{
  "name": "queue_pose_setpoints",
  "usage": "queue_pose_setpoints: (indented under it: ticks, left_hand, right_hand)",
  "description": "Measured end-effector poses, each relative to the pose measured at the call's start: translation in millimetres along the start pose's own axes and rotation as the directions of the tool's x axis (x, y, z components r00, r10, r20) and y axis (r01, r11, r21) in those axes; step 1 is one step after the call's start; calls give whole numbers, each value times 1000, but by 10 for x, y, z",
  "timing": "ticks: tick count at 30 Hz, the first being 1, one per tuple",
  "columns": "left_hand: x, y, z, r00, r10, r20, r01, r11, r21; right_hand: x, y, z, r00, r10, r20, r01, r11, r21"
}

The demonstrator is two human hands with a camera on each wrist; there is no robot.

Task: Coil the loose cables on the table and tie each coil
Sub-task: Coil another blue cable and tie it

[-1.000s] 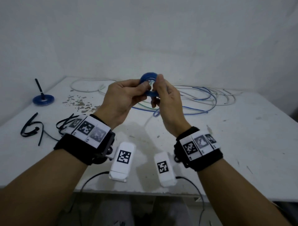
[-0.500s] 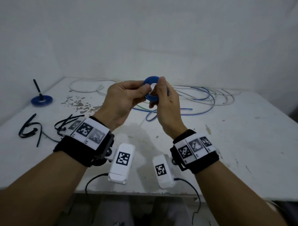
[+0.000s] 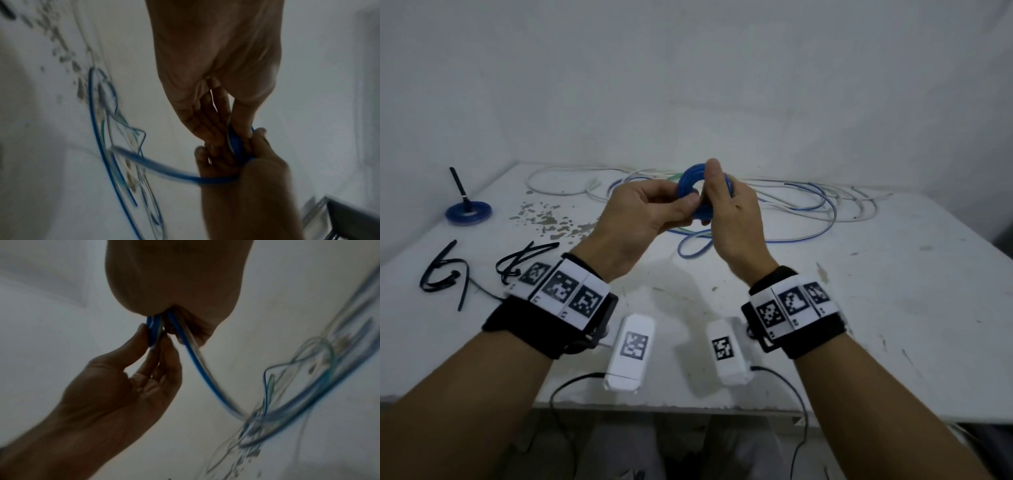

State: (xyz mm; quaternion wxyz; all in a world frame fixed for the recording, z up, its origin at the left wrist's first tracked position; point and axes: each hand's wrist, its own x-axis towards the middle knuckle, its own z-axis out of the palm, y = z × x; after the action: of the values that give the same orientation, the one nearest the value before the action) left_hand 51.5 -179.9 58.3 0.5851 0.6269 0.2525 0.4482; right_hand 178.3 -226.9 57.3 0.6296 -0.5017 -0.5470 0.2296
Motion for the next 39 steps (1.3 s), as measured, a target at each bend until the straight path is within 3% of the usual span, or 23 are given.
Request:
queue_pose_setpoints:
  ticks: [2,4,6,8,11,13,15,18,22,25,27,31,33,36,39]
  left_hand:
    - [10,11,-135,999,-13,47,5,985,170]
    - [15,10,-186,999,-17,45,6,973,230]
    - [16,-15,-140,1000,-8,8,7,990,140]
    - [14,-59,-51,997,-25,-71,23,999,-33]
    - [-28,-82,57,992,-66,-104,45,981,-188]
    - [-44,-77,19,998,-65,-26,61,991,-118]
    - [-46,-31,-78,994,-87,63,88,996,-15]
    - [7,23,-154,994,-79,71,74,995,66]
    - [30,0,39,998,-12,-54,6,995,-100]
    - [-10,-40,154,996,-41,-78,22,973,-229]
    - [-30,-63,128,999,-32,-33,25,981,-193]
    - [-24,-1,-21,999,19,34,-23,992,125]
    - [0,49,-48,998,52,20,-55,974,220]
    - [39,50,25,993,78,-91,-71,994,80]
    - [11,24,159,988,8,-157,-32,988,-152]
  right_hand:
    - [54,-24,-103,980,0,198,44,975,-218]
    - [79,-47,-139,960,41,279,42,957,-286]
    - [49,-48,-85,977,12,214,33,979,-203]
    - [-25,-14,33,998,-10,70,11,1000,-18]
    - [-117,-2,129,995,63,-78,-49,985,168]
    - [-104,19,71,999,30,-42,-27,996,82]
    - [-45,46,-36,994,-19,110,30,994,-102]
    - [-19,-20,-114,975,-1,224,53,972,-230]
    - [-88,-111,25,998,58,-14,-56,989,136]
    - [-126,-85,120,985,59,-162,-31,984,175]
    - [-129,-104,78,988,31,-151,-12,992,126]
    - [-20,-80,-84,997,6,72,5,990,-143]
    - [0,-100,-116,992,48,114,-26,981,-192]
    - [-43,-140,-67,999,47,21,-46,997,-56]
    - [-84,-120,14,999,-3,-50,7,998,67]
